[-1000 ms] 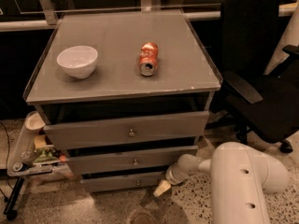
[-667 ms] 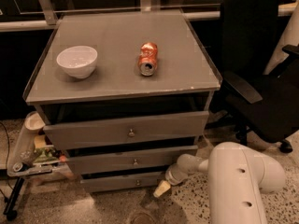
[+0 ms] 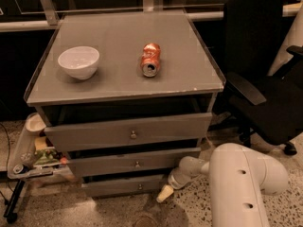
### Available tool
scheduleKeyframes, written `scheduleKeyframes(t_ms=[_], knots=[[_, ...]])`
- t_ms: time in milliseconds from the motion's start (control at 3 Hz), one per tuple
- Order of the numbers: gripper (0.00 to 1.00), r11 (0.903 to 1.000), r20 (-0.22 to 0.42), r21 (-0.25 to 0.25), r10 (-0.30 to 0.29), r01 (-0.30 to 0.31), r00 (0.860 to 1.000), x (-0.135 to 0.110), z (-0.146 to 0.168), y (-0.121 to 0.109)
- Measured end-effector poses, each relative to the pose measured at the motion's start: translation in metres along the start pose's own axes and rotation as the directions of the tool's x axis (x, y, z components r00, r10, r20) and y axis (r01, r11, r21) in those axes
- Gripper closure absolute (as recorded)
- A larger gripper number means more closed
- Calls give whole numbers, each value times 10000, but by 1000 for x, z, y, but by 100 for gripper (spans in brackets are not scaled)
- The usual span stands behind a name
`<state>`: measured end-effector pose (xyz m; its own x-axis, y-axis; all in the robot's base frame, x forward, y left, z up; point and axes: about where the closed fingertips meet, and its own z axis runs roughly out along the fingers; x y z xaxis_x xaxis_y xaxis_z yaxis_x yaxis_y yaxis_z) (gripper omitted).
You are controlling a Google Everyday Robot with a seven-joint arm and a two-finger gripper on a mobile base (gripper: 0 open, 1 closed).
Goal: Open bottom drawer
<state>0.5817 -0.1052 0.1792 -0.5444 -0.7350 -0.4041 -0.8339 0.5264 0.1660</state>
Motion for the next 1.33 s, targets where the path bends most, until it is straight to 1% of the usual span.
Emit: scheduleKeyframes(t_ms=[333, 667, 1000, 1333], knots=[[0, 9999, -245, -126, 112, -115, 9996, 14, -6, 3], [0, 9999, -246, -126, 112, -115, 9996, 14, -6, 3], [0, 9989, -642, -378, 244, -269, 9976, 38, -14, 15], [0, 9972, -1187, -519, 467, -531, 9918, 72, -38, 24]])
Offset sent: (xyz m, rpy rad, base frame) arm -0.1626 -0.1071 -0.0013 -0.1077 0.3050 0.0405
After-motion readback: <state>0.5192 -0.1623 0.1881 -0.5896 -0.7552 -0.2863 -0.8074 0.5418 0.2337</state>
